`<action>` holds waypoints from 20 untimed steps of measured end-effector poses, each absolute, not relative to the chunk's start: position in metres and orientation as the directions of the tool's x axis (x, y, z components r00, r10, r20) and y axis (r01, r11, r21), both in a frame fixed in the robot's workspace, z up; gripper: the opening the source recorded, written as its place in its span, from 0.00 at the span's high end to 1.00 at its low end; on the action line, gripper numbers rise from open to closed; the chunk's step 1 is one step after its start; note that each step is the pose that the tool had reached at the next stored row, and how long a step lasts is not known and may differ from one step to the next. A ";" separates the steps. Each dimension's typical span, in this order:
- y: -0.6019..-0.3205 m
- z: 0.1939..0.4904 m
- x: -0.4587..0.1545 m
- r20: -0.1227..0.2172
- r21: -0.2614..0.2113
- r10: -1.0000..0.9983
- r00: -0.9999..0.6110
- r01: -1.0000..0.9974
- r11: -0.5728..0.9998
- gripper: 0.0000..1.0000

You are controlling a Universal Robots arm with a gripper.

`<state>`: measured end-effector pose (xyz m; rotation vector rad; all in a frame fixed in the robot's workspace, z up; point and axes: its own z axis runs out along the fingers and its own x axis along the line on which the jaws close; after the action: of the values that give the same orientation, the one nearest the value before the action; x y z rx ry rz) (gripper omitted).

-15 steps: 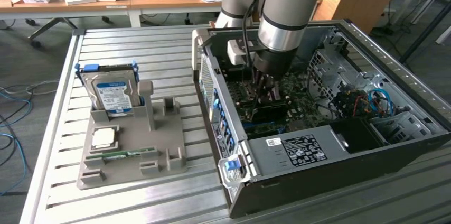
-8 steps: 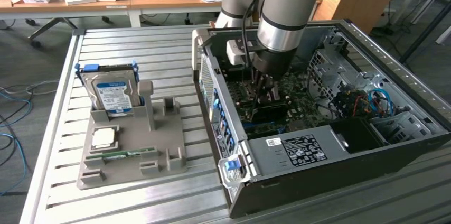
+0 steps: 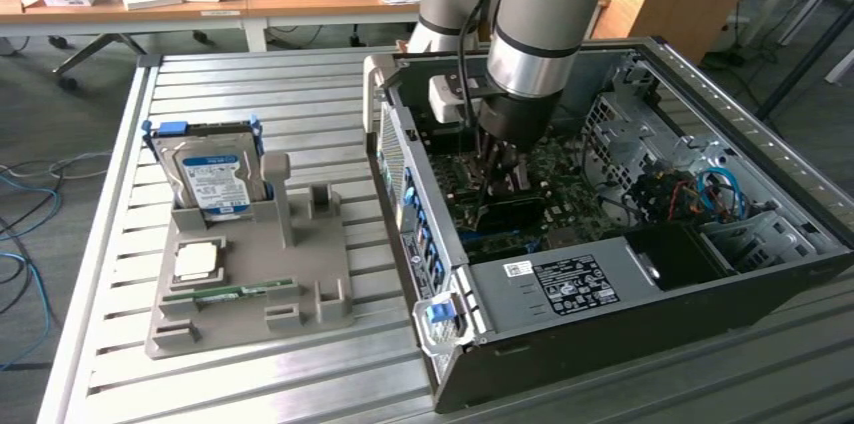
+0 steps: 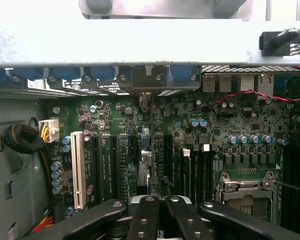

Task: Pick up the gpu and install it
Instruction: 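Press down on the gpu until it lock into place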

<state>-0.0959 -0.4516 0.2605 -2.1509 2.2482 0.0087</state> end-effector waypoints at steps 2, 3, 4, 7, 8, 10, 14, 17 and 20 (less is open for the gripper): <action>-0.452 0.261 -0.096 -0.026 -0.017 -0.999 -0.044 -0.999 0.044 0.89; -0.452 0.261 -0.096 -0.026 -0.017 -0.999 -0.044 -0.999 0.044 0.89; -0.452 0.261 -0.096 -0.027 -0.017 -0.999 -0.044 -0.999 0.045 0.89; -0.452 0.266 -0.096 -0.026 -0.017 -0.999 -0.044 -0.999 0.045 0.89; -0.452 0.268 -0.096 -0.026 -0.017 -0.999 -0.044 -0.999 0.045 0.89; -0.452 0.272 -0.096 -0.026 -0.017 -0.999 -0.044 -0.999 0.045 0.89; -0.452 0.281 -0.096 -0.026 -0.017 -0.999 -0.044 -0.999 0.044 0.89; -0.452 0.288 -0.096 -0.026 -0.017 -0.999 -0.044 -0.999 0.044 0.89; -0.452 0.297 -0.096 -0.026 -0.017 -0.999 -0.044 -0.999 0.044 0.89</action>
<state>-0.0959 -0.4516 0.2966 -2.1508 2.2482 0.0087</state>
